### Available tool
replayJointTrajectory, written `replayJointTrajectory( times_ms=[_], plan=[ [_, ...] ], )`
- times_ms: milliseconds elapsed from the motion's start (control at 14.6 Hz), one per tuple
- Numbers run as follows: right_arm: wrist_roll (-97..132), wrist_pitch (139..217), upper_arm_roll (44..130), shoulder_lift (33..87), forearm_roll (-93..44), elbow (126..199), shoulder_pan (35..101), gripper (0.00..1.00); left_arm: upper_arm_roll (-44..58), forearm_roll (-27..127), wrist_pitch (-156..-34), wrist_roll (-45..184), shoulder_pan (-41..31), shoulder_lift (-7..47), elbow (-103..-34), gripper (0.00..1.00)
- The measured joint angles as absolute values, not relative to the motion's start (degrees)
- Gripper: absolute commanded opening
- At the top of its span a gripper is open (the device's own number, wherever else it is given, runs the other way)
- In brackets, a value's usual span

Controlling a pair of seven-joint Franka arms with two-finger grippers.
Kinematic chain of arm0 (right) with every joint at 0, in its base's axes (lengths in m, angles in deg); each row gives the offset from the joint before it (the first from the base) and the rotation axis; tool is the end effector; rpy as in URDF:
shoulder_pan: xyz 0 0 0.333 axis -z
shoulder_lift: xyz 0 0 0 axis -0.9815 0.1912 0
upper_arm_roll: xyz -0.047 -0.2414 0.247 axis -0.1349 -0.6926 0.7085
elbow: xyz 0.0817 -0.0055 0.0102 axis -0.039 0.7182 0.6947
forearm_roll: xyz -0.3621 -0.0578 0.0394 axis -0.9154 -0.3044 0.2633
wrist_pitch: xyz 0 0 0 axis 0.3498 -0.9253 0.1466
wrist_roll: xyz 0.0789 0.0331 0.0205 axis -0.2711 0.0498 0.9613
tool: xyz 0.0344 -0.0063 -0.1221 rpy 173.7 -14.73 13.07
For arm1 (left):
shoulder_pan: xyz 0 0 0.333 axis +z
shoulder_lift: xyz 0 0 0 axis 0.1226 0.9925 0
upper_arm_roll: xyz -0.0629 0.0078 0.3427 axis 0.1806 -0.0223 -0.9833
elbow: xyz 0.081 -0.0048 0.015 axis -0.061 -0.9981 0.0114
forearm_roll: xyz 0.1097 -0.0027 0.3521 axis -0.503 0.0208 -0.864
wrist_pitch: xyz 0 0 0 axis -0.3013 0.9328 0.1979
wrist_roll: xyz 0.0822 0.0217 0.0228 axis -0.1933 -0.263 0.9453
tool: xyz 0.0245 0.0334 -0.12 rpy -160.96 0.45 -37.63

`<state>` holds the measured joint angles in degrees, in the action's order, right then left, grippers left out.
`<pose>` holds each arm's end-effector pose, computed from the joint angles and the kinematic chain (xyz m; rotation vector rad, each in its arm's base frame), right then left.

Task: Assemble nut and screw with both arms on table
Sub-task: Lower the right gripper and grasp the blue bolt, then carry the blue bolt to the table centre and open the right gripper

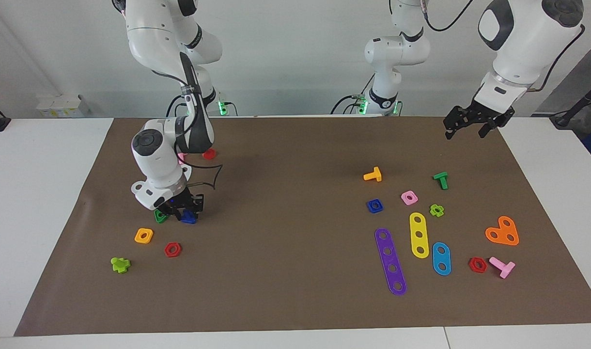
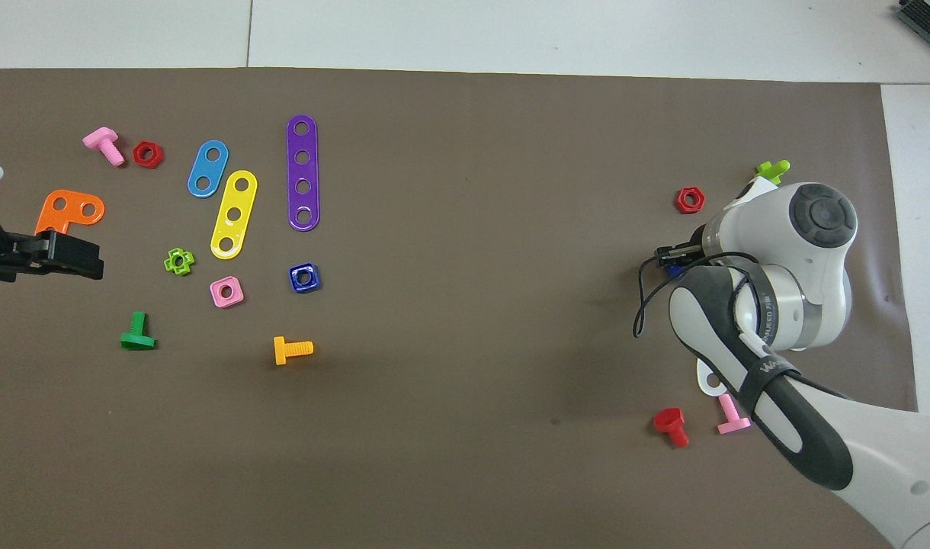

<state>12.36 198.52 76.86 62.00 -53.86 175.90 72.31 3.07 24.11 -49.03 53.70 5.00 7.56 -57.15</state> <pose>0.5896 0.0391 0.3275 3.1326 0.1646 0.0881 0.5124 -0.0127 0.6062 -3.1347 0.0517 0.0640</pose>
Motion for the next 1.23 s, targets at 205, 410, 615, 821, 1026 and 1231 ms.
replayJointTrajectory(
  times_ms=[205, 410, 615, 821, 1026, 1231],
  plan=[
    [12.38, 198.52, 76.86, 61.97, -53.86, 175.87, 72.31, 0.50, 3.07, 24.11, -49.03, 53.70, 5.00, 7.56, -57.15, 1.00],
    [12.41, 198.52, 76.86, 61.96, -53.86, 175.86, 72.31, 0.00, 3.07, 24.11, -49.03, 53.70, 5.00, 7.56, -57.15, 1.00],
    [12.41, 198.52, 76.85, 61.91, -53.85, 175.77, 72.34, 0.00, 3.07, 24.11, -49.03, 53.70, 5.00, 7.56, -57.15, 1.00],
    [12.41, 198.52, 76.85, 61.89, -53.36, 175.74, 72.35, 0.00, 3.07, 24.11, -49.03, 53.70, 5.00, 7.56, -57.15, 1.00],
    [12.41, 198.42, 76.85, 61.86, -53.08, 175.36, 72.35, 0.00, 3.07, 24.11, -49.03, 53.70, 5.01, 7.56, -57.15, 1.00],
    [9.60, 194.40, 76.90, 61.44, -52.77, 171.21, 72.00, 0.00, 3.07, 24.11, -49.03, 53.70, 5.01, 7.56, -57.15, 1.00]
  ],
)
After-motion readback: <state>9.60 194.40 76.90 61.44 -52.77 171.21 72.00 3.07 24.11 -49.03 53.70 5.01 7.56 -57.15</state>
